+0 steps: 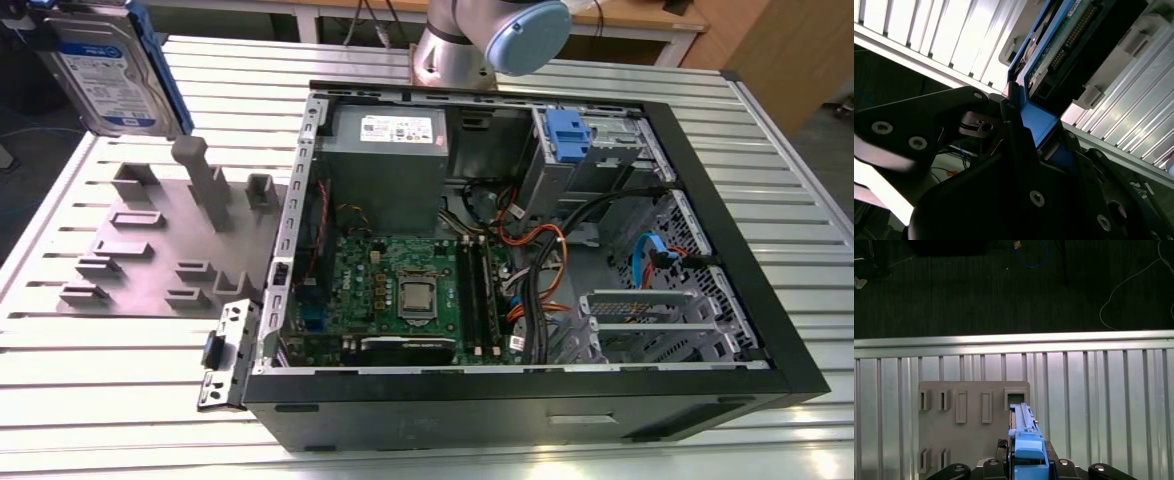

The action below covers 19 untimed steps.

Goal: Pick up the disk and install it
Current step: 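Pick up the disk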

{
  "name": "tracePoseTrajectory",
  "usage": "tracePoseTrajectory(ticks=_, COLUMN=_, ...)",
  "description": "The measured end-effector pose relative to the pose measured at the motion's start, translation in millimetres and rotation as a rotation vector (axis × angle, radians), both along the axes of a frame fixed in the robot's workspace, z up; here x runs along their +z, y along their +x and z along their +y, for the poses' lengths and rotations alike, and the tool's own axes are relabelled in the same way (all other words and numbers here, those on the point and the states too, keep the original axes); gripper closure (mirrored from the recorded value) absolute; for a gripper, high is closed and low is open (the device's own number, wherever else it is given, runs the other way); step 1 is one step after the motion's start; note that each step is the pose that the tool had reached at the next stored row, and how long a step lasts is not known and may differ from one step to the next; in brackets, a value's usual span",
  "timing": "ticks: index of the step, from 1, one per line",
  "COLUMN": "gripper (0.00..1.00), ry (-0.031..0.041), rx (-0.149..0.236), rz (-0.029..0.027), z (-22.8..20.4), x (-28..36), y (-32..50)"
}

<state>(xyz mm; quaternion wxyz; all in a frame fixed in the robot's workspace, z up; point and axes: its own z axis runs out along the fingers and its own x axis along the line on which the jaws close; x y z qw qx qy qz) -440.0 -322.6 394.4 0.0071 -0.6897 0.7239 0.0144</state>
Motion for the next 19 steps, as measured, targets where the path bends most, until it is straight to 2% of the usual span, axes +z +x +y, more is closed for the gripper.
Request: tracePoseTrajectory(ticks=19, gripper=0.63, ry=0.0001, rx=0.0, rz=0.0, z=0.0, x=6.9, y=0.0)
